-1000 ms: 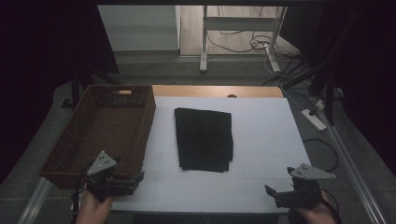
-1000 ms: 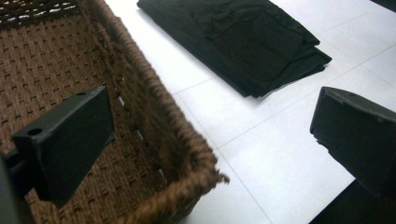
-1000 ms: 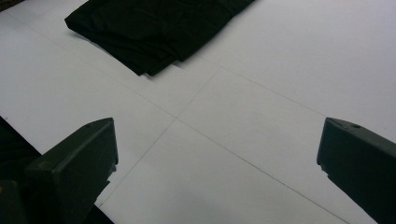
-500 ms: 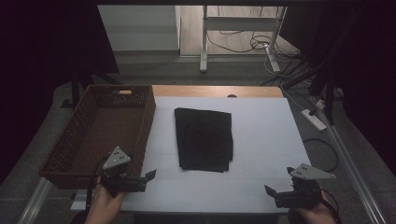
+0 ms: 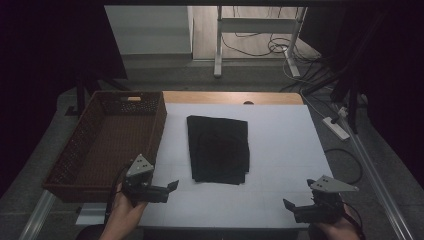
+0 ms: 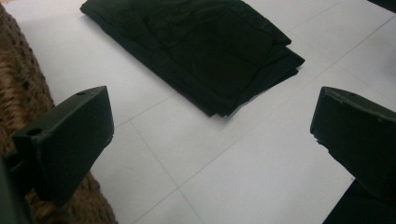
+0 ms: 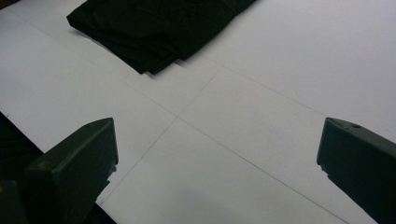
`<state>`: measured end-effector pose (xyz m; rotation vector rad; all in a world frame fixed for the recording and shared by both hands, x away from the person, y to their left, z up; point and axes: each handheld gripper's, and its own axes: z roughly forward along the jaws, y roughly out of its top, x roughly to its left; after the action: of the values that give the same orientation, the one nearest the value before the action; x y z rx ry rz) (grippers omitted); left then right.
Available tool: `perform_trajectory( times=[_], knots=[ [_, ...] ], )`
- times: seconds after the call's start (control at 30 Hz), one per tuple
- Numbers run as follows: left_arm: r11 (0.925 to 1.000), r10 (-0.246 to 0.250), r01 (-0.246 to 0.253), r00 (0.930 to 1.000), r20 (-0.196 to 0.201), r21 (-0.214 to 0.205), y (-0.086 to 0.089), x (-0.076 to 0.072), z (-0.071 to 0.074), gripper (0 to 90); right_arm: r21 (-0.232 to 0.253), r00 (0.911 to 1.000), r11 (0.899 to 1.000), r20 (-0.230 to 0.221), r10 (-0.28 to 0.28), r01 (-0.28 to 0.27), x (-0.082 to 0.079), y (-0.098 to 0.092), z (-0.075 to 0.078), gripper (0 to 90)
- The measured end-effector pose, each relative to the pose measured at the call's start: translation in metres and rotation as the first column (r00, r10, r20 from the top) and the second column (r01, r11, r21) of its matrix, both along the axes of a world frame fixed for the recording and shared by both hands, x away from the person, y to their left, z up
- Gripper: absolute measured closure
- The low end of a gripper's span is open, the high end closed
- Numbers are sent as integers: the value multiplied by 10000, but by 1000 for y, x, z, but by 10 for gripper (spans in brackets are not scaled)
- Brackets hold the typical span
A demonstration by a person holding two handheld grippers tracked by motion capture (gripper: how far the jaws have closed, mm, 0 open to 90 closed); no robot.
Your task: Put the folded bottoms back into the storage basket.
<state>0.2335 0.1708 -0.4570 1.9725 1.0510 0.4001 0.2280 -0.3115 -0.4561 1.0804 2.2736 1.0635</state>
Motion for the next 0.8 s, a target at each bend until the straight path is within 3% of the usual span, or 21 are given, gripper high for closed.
perform_trajectory(
  times=[0.53, 0.8],
  knots=[
    [9972, -741, 739, 9971, -188, -127, -37, 17, -6, 0, -23, 10000, 10000, 17, 57, -57, 0, 1, 0, 0],
    [9974, -718, 722, 9966, -397, 87, -48, 30, -12, 1, -21, 10000, 10000, 25, 69, -69, 0, 1, 0, 0]
  ],
)
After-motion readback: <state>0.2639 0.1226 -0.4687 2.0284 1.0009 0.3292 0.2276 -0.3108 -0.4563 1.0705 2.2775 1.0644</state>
